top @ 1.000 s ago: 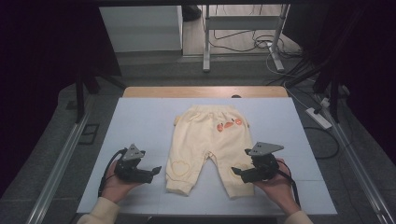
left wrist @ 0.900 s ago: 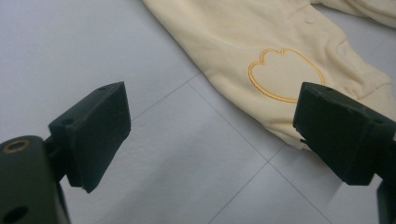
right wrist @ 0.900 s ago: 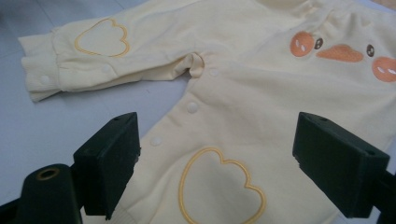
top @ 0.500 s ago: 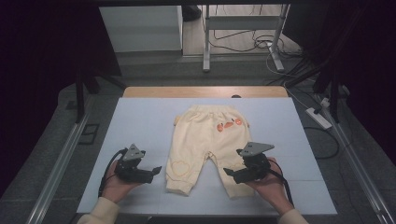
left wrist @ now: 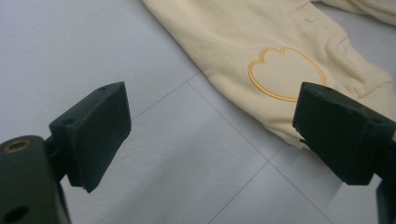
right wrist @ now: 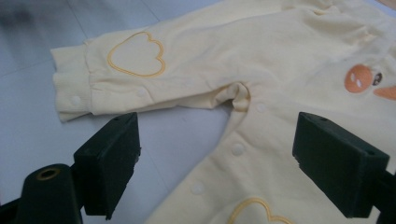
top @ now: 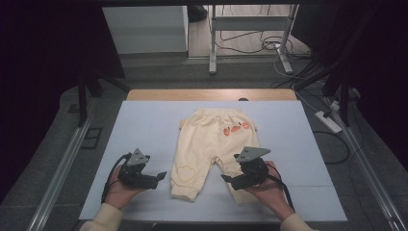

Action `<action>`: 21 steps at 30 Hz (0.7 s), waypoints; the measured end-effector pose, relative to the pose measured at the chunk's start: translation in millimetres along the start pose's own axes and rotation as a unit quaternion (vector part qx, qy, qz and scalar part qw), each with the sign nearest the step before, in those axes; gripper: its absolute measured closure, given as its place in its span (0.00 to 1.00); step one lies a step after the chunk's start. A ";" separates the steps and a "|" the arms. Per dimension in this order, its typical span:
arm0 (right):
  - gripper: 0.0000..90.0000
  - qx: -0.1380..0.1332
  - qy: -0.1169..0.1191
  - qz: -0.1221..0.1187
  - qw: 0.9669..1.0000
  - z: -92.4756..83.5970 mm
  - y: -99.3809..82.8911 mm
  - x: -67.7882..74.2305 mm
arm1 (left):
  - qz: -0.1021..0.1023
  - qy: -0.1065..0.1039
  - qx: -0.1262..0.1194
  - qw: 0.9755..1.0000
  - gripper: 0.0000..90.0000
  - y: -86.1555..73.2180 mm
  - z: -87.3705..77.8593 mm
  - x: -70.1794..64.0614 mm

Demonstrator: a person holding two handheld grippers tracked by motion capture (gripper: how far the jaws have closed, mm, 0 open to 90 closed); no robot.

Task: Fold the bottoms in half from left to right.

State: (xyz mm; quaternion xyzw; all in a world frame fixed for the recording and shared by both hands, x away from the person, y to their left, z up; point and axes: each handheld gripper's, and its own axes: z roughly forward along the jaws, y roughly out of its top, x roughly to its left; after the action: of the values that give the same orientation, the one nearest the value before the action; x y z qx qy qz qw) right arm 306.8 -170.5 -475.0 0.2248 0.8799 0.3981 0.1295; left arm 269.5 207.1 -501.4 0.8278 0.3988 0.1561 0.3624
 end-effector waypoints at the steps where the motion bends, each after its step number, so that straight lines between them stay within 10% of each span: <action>1: 0.17 0.000 0.001 -0.002 1.000 2.4 1.8 1.6 | 0.000 0.000 0.000 1.000 0.13 0.0 0.1 0.0; 21: 0.17 0.008 0.045 -0.031 0.998 39.0 25.1 29.8 | 0.002 -0.001 -0.006 1.000 0.13 0.4 -0.3 0.0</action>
State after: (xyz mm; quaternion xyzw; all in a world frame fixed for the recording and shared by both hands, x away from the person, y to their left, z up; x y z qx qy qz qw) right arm 304.2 -116.0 -482.7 0.1805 0.8944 0.3969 0.0998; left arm 269.5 207.1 -501.0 0.8263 0.3964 0.1587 0.3674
